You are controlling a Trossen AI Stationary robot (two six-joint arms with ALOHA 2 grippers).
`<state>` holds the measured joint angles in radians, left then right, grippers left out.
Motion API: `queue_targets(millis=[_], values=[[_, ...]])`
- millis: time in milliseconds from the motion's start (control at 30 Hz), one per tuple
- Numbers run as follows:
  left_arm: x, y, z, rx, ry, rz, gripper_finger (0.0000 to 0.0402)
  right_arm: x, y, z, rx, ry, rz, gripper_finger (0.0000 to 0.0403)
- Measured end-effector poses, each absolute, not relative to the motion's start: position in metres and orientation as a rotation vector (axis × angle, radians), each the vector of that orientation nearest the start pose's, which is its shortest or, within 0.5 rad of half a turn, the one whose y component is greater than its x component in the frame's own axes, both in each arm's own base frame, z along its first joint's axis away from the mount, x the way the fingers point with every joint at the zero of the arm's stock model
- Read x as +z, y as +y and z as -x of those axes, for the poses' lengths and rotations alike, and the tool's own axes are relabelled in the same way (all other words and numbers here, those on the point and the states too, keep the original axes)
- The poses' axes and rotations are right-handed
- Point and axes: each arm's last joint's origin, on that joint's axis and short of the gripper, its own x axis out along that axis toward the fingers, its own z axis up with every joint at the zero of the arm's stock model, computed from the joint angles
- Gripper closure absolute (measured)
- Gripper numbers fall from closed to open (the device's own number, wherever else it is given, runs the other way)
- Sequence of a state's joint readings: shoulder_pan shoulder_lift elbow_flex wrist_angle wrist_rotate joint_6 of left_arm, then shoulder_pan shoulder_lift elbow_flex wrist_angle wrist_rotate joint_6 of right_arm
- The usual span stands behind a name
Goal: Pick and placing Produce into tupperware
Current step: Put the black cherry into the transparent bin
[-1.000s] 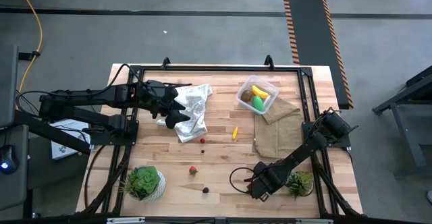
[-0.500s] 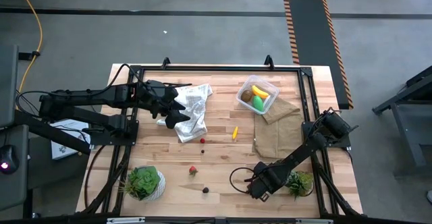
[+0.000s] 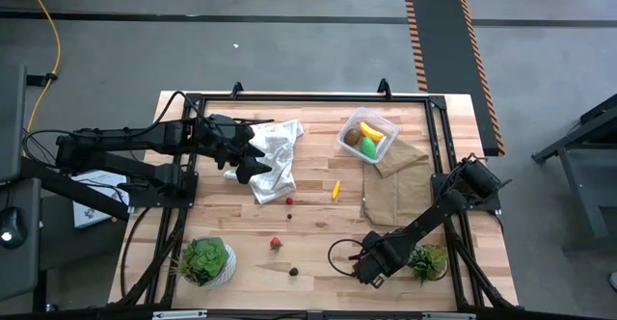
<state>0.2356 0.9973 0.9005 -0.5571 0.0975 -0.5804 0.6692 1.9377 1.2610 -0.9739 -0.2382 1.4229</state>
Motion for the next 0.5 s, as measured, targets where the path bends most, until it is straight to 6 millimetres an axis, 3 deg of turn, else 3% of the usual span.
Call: queue_targets(millis=[500], values=[[0.3025,0.0447,-0.1981,0.316,0.593,0.658,0.0073,0.1472,0.2105,-0.2629,-0.580,1.704,-0.658,0.0341]])
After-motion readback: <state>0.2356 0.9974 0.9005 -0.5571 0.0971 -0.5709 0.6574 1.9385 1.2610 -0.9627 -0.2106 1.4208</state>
